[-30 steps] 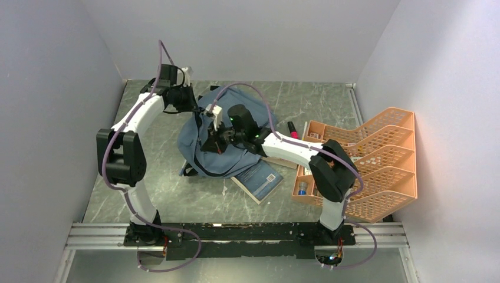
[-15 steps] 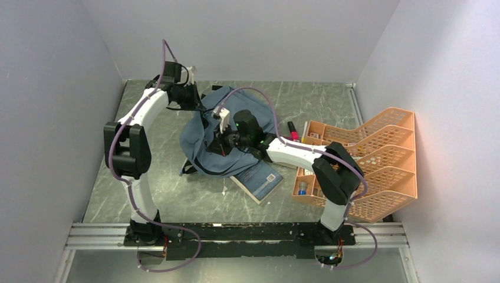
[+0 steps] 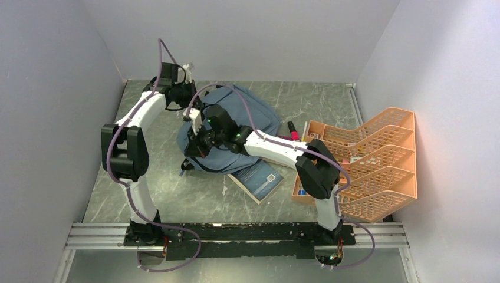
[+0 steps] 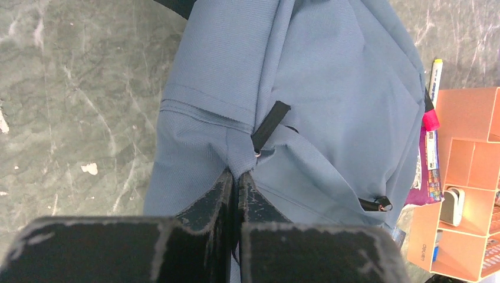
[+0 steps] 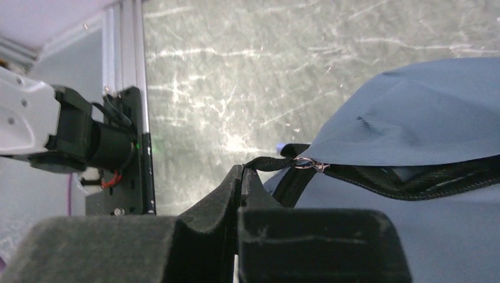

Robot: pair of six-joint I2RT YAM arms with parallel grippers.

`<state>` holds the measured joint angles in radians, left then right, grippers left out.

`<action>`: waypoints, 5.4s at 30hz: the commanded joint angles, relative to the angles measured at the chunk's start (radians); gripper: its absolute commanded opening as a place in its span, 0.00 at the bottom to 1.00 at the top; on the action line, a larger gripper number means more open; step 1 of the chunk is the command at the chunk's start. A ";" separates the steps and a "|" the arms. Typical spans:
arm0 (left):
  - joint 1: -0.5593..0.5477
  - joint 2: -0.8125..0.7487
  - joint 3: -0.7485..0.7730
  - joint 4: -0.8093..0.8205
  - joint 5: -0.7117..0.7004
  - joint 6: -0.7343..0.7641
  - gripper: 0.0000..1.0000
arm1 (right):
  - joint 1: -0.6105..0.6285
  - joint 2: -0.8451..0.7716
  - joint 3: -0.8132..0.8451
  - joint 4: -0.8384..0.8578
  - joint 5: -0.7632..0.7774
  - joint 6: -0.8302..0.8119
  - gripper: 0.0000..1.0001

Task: Pack the student bag
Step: Unzip the student bag at the center of the board.

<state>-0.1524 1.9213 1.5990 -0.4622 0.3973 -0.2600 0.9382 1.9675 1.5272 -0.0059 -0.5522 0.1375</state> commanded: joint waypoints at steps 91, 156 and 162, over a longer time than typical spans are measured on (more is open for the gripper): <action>0.075 -0.467 -0.378 0.054 -0.251 -0.293 0.05 | 0.008 -0.323 -0.411 0.009 0.149 0.020 0.00; -0.209 -0.701 -0.565 0.003 -0.048 0.295 0.63 | -0.309 -0.276 -0.299 -0.040 0.098 0.151 0.00; -0.234 -0.630 -0.548 0.016 -0.087 0.318 0.62 | -0.309 -0.282 -0.310 -0.039 0.085 0.146 0.00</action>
<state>-0.3691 1.2591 1.0050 -0.4496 0.3542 0.0090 0.6365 1.7271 1.2263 -0.0723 -0.4416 0.2913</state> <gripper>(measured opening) 0.629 0.008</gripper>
